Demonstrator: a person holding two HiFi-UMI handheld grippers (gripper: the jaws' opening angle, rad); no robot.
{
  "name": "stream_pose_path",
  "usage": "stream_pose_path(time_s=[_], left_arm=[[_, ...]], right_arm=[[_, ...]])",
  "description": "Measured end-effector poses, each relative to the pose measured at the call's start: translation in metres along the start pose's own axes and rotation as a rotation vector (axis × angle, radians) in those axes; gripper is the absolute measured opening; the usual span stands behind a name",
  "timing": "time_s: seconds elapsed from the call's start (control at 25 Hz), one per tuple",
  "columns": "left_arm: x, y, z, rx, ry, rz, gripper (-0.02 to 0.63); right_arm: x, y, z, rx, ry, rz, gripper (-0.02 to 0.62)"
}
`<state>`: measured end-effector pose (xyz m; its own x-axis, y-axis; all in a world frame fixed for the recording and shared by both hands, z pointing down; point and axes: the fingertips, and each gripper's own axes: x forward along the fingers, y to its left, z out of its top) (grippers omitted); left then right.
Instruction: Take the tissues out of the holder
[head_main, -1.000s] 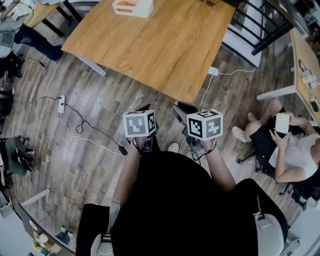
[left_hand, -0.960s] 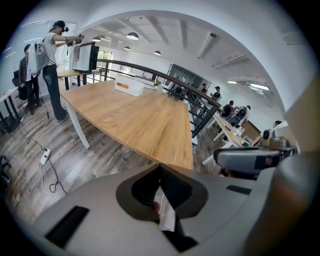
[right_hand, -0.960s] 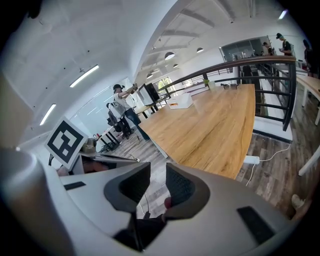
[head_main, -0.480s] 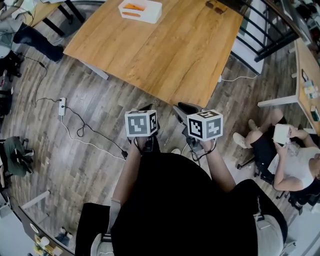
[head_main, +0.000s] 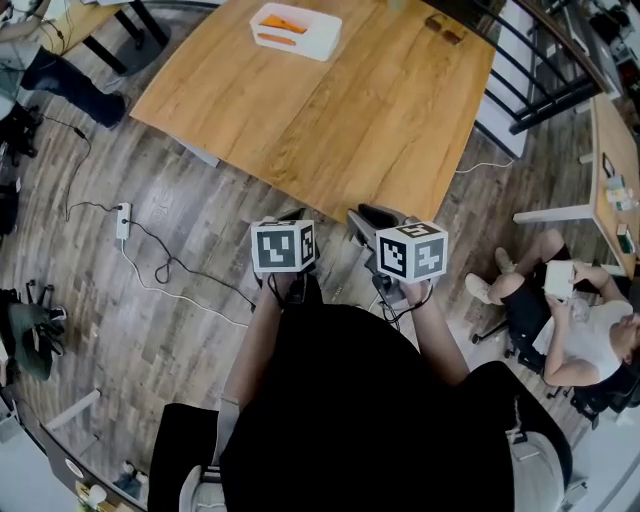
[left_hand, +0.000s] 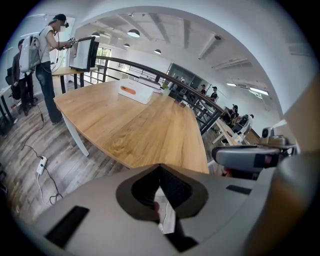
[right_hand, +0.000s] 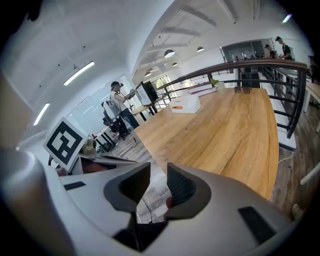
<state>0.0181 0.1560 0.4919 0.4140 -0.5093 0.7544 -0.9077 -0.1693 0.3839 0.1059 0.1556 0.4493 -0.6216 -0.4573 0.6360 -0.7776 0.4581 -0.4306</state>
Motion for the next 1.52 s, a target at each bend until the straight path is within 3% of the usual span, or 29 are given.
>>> stream_pose_path(time_s=[0.72, 1.04, 1.52], left_arm=[[0.002, 0.092, 0.063, 0.032, 0.048, -0.023, 0.011], [0.011, 0.092, 0.073, 0.023, 0.049, -0.027, 0.011], [0.055, 0.075, 0.116, 0.01, 0.054, 0.008, 0.011]], right_arm=[[0.086, 0.03, 0.071, 0.03, -0.041, -0.072, 0.097], [0.093, 0.019, 0.085, 0.04, -0.043, -0.078, 0.067], [0.104, -0.033, 0.121, 0.051, -0.045, -0.045, 0.04]])
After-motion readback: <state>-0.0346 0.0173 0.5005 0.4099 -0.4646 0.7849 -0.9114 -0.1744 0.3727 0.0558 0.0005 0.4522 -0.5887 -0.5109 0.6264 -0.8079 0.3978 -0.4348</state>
